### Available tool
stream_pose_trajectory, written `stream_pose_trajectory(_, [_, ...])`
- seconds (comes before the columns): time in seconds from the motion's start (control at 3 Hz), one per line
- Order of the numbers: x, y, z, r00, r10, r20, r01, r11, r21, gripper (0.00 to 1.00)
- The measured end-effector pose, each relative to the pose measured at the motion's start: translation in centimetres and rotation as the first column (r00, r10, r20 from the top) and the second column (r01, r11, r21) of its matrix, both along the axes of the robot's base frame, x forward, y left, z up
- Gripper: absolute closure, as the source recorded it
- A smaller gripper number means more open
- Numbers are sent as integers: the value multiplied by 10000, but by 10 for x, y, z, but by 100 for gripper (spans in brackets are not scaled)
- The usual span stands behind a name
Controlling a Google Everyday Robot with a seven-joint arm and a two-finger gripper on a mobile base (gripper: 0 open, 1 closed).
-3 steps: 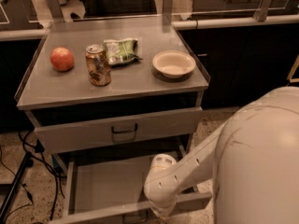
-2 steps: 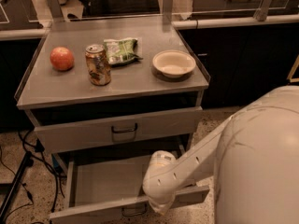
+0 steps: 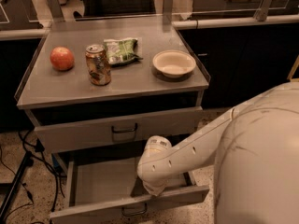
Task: Close middle drawer
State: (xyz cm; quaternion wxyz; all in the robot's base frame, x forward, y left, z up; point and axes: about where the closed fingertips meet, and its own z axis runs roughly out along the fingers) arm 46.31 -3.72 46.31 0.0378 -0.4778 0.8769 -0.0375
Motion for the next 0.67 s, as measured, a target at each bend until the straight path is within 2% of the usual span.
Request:
stream_pose_trajectory(0.33, [-30,-30,-2,9980,-246,-577,237,9996,-166,100])
stream_pose_trajectory(0.67, [-68,-63,-8,9868,-807,-1406,773,9966,-294,100])
